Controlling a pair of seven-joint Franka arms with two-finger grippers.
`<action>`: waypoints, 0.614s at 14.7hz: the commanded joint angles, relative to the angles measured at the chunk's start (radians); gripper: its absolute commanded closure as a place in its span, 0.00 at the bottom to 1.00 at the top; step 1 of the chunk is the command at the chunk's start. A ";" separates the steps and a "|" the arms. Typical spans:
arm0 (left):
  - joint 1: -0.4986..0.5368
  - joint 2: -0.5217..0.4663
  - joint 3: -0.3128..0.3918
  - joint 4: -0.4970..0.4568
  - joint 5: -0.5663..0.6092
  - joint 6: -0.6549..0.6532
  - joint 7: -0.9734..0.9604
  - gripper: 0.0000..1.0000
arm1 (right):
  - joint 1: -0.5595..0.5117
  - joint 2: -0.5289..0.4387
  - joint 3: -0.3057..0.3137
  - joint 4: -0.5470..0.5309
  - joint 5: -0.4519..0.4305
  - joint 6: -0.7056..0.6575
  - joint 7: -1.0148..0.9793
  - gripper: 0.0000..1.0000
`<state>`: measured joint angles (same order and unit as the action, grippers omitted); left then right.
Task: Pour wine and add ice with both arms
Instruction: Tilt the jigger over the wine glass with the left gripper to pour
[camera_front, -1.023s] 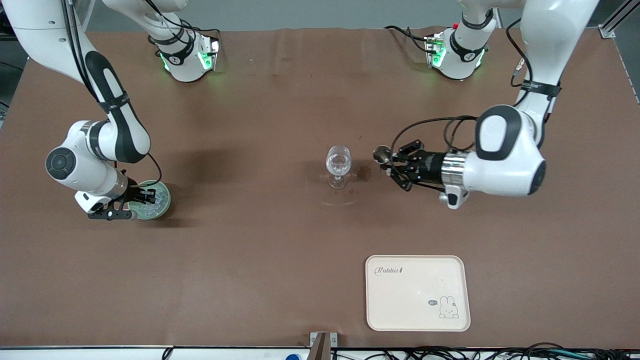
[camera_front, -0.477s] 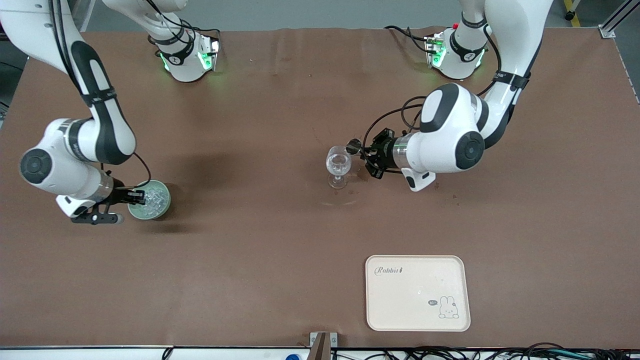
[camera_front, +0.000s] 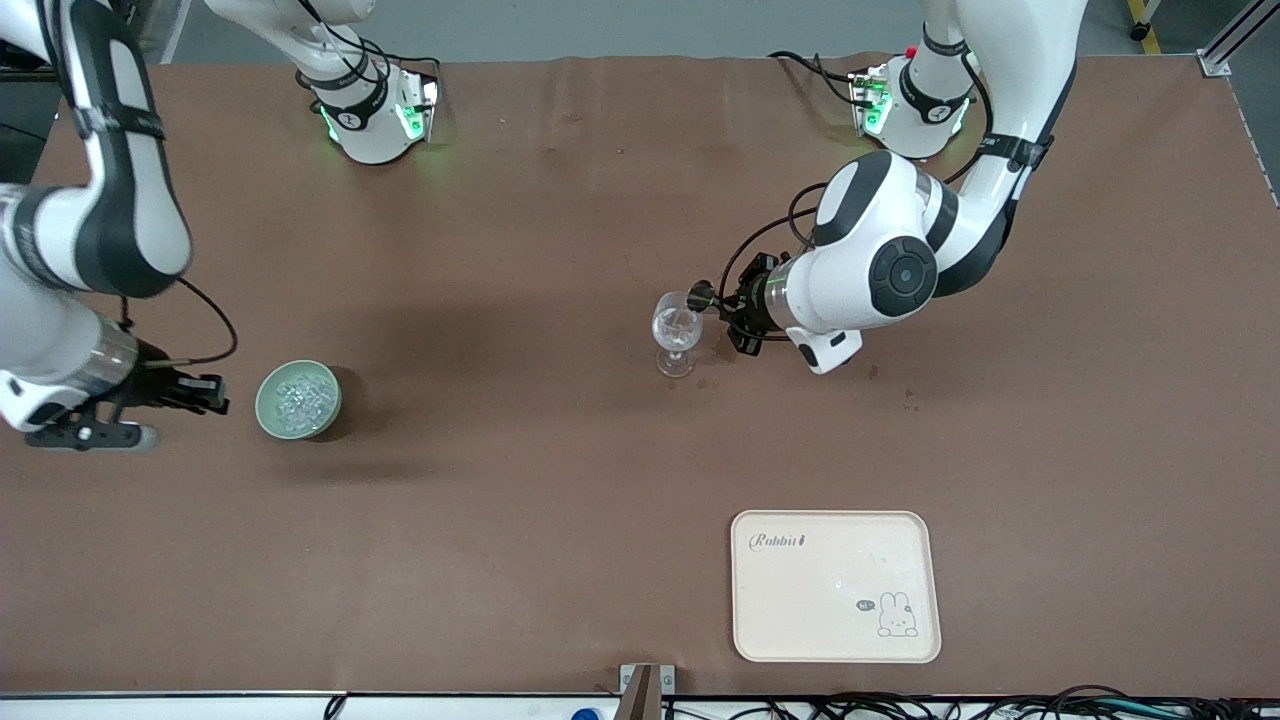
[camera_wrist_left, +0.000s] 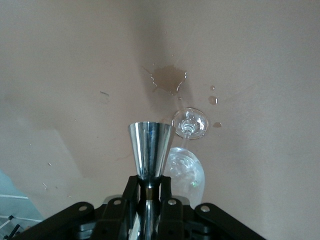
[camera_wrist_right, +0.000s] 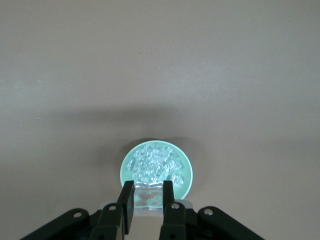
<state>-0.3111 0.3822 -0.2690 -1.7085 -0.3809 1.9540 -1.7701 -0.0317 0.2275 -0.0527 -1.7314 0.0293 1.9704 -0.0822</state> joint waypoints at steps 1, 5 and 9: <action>0.001 0.012 0.005 0.021 0.010 0.000 0.001 0.99 | -0.004 -0.062 0.005 0.087 0.001 -0.157 0.005 0.90; 0.015 0.007 -0.006 0.015 -0.128 -0.009 0.217 0.99 | 0.002 -0.181 0.008 0.095 0.001 -0.290 0.009 0.90; 0.072 0.009 -0.004 0.029 -0.266 -0.010 0.329 0.99 | 0.006 -0.289 0.011 0.086 0.003 -0.383 0.009 0.90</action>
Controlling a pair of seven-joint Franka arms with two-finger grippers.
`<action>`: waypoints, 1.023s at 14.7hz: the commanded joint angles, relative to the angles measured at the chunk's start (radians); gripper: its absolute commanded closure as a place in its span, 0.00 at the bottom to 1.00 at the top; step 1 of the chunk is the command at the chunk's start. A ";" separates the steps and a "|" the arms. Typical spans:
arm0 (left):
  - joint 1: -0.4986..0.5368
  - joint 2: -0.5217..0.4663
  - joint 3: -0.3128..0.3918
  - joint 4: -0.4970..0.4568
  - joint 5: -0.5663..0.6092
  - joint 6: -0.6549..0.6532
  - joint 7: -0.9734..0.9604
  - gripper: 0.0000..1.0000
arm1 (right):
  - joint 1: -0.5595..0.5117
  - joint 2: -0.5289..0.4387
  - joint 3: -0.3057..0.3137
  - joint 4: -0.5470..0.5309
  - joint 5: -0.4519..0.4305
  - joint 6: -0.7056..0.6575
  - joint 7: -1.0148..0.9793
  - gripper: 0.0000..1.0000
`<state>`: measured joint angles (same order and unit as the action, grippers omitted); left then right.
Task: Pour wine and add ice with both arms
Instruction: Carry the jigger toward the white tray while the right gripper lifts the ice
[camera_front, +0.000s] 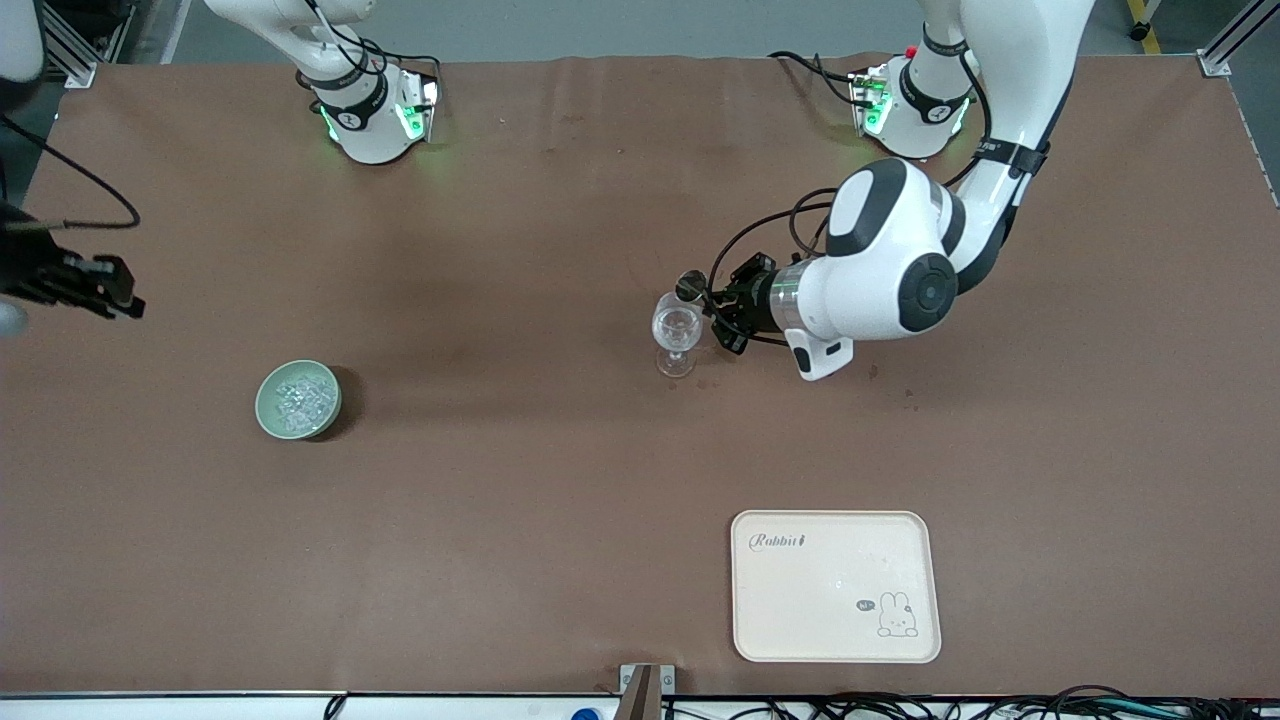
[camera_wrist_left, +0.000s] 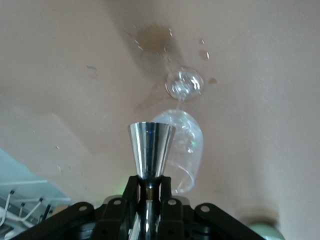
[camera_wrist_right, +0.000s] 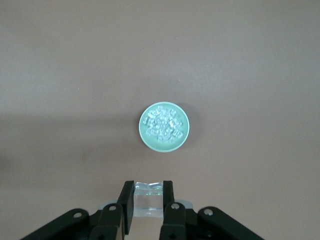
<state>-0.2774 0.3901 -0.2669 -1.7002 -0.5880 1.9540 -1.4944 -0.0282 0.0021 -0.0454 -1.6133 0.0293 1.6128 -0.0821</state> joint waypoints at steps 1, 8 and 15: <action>0.075 0.009 -0.006 0.033 -0.084 -0.010 0.089 0.99 | 0.002 -0.079 0.007 -0.034 0.003 -0.039 0.009 0.90; 0.250 0.208 -0.005 0.253 -0.312 -0.001 0.238 0.99 | 0.001 -0.082 0.006 -0.027 0.007 -0.039 0.009 0.90; 0.308 0.459 0.002 0.447 -0.499 0.282 0.283 0.99 | 0.001 -0.082 0.006 -0.023 0.012 -0.034 0.009 0.90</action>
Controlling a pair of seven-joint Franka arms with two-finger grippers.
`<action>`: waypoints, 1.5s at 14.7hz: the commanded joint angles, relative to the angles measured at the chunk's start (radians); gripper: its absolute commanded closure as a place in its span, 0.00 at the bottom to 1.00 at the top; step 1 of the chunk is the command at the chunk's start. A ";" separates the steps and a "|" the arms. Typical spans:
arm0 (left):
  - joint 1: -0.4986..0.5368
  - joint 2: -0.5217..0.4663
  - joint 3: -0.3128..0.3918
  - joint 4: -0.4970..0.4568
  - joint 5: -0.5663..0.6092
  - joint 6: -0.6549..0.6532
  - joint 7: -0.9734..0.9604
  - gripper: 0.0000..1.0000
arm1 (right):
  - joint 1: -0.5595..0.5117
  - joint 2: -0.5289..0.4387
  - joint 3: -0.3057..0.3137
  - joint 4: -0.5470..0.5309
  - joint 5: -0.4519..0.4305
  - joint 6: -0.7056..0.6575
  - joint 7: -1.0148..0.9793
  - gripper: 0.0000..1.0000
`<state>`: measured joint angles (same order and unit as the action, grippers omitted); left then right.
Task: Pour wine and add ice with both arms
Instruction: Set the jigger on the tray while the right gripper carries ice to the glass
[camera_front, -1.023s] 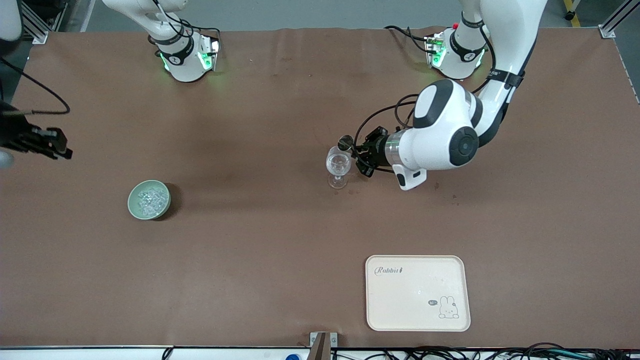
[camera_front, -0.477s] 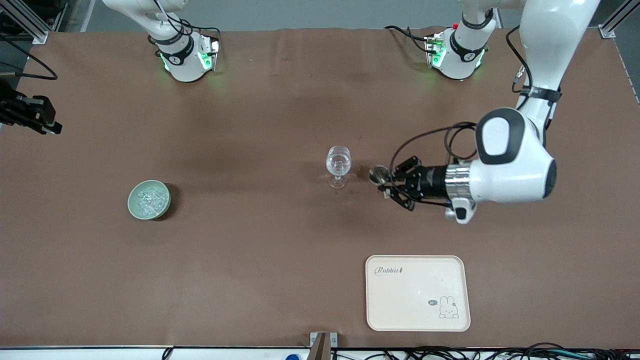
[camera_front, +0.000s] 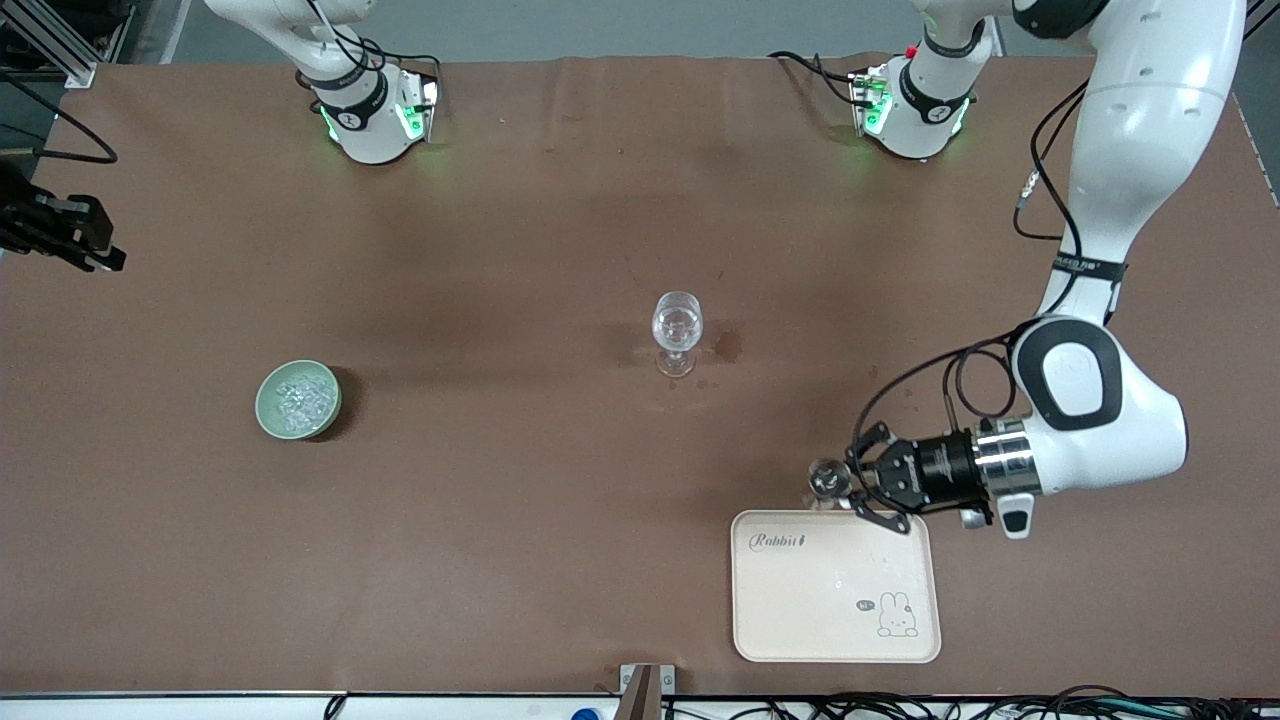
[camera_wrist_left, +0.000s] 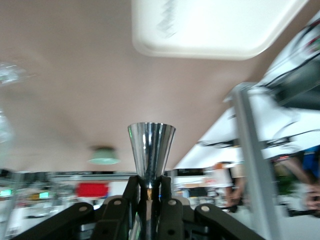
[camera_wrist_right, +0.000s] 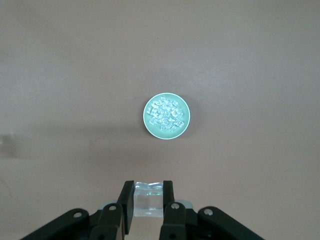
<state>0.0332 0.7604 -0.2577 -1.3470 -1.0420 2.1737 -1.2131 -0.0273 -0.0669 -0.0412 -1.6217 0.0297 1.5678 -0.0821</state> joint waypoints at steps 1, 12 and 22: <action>0.004 0.133 -0.008 0.126 -0.071 0.086 0.016 0.99 | 0.000 -0.013 0.001 -0.017 0.012 0.011 0.009 0.90; 0.099 0.293 -0.002 0.129 -0.282 0.103 0.198 0.98 | 0.099 -0.008 0.003 -0.006 0.018 0.018 0.194 0.90; 0.105 0.342 -0.002 0.127 -0.282 0.103 0.241 0.82 | 0.539 0.182 0.001 0.081 0.019 0.158 0.845 0.92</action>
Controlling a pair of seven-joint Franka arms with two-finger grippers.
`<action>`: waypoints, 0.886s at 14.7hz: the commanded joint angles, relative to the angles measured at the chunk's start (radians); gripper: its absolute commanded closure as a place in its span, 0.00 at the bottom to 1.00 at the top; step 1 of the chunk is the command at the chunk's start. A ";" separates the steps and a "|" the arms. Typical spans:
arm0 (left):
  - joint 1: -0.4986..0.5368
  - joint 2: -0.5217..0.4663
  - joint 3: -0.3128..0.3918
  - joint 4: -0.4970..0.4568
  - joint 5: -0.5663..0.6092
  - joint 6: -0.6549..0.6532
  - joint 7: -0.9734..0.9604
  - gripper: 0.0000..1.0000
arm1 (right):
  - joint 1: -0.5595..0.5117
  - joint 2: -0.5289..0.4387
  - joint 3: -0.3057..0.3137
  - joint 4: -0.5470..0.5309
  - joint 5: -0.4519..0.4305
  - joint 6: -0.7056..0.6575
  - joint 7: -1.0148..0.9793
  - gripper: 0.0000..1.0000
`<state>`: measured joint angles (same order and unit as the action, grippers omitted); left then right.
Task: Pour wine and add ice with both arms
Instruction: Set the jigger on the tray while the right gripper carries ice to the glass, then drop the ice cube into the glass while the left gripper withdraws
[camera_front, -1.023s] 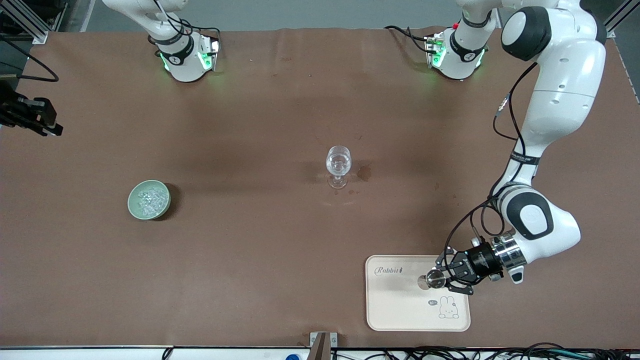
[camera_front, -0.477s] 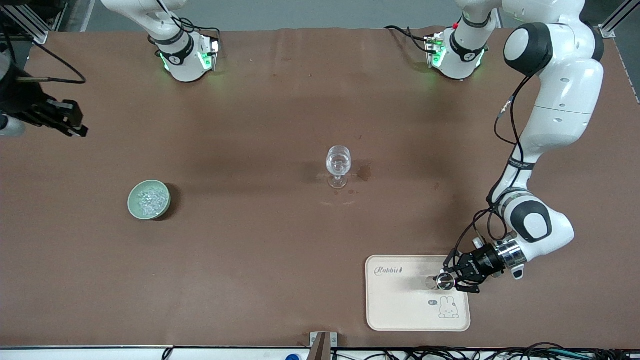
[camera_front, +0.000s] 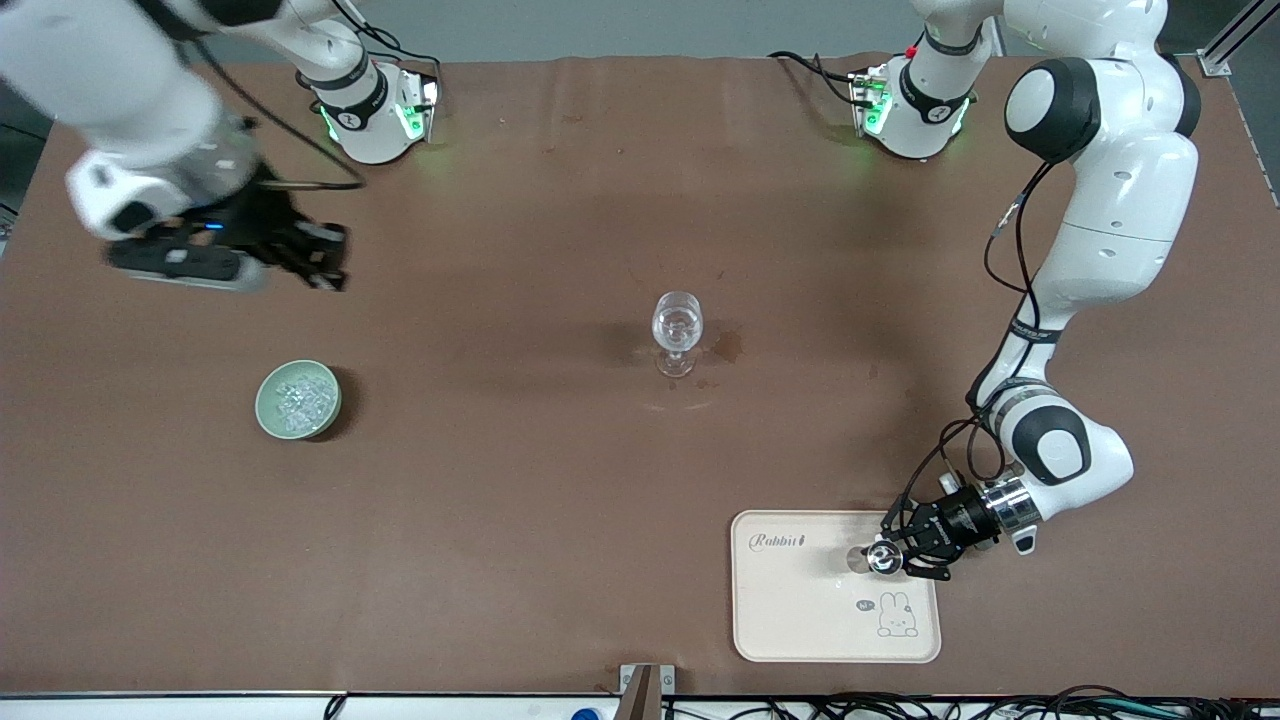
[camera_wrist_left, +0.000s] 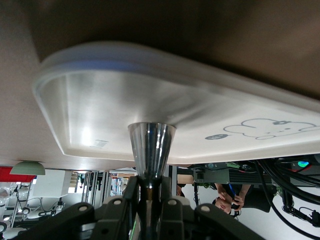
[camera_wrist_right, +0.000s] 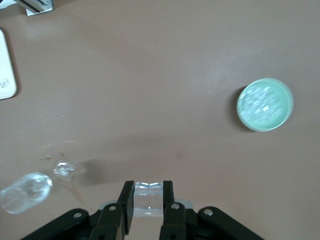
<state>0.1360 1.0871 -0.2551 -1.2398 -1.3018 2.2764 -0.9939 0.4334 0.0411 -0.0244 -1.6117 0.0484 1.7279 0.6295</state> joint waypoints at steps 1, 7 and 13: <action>0.001 0.016 -0.004 0.020 -0.022 0.002 0.020 0.72 | 0.124 0.119 -0.015 0.114 -0.002 -0.002 0.201 0.91; 0.010 -0.039 0.005 0.011 0.051 -0.009 0.021 0.00 | 0.352 0.374 -0.015 0.280 -0.009 0.111 0.504 0.91; 0.115 -0.153 0.001 -0.009 0.389 -0.266 0.015 0.00 | 0.468 0.488 -0.018 0.289 -0.015 0.239 0.584 0.91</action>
<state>0.2119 0.9873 -0.2527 -1.2144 -0.9870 2.0891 -0.9865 0.8740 0.4941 -0.0284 -1.3574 0.0440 1.9644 1.1859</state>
